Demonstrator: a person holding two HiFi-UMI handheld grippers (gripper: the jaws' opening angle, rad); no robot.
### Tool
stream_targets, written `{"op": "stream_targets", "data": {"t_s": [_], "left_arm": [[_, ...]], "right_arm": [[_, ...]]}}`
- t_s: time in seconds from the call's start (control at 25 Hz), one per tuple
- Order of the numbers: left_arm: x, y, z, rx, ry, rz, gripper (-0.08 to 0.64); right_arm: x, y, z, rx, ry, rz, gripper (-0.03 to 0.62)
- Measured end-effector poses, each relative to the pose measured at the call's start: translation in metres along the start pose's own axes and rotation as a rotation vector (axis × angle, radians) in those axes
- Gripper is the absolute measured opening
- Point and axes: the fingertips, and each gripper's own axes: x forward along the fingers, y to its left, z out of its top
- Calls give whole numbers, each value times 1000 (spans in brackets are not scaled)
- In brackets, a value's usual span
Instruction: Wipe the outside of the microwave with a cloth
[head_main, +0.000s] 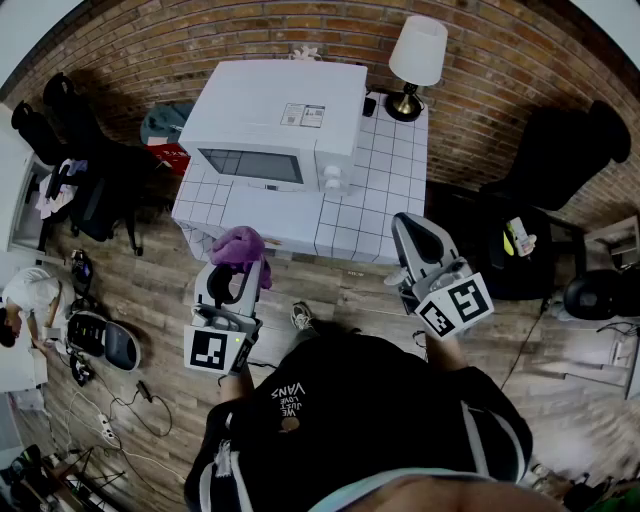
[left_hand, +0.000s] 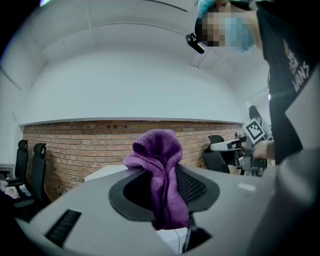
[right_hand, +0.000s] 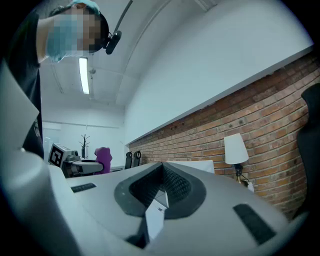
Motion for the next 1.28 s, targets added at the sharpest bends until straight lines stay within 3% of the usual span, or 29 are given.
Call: {"op": "stream_targets", "data": {"t_s": [0.24,0.8,1.04,1.28], "left_arm": [[12,36,-2,-21,-5,-52,141],[41,119,-20,-33,15,-241,141],[60,125,-26,-65,32,-290,141],[87,121,-19,-39,44,-325,142]], "right_arm": [[32,13,0,5,-16,-29,-2],[83,33,-15,12,-17,-237,-2],[94,25,-22,9,7,-267,-2],[108,4,-19,11,-15,-256,-2]]}}
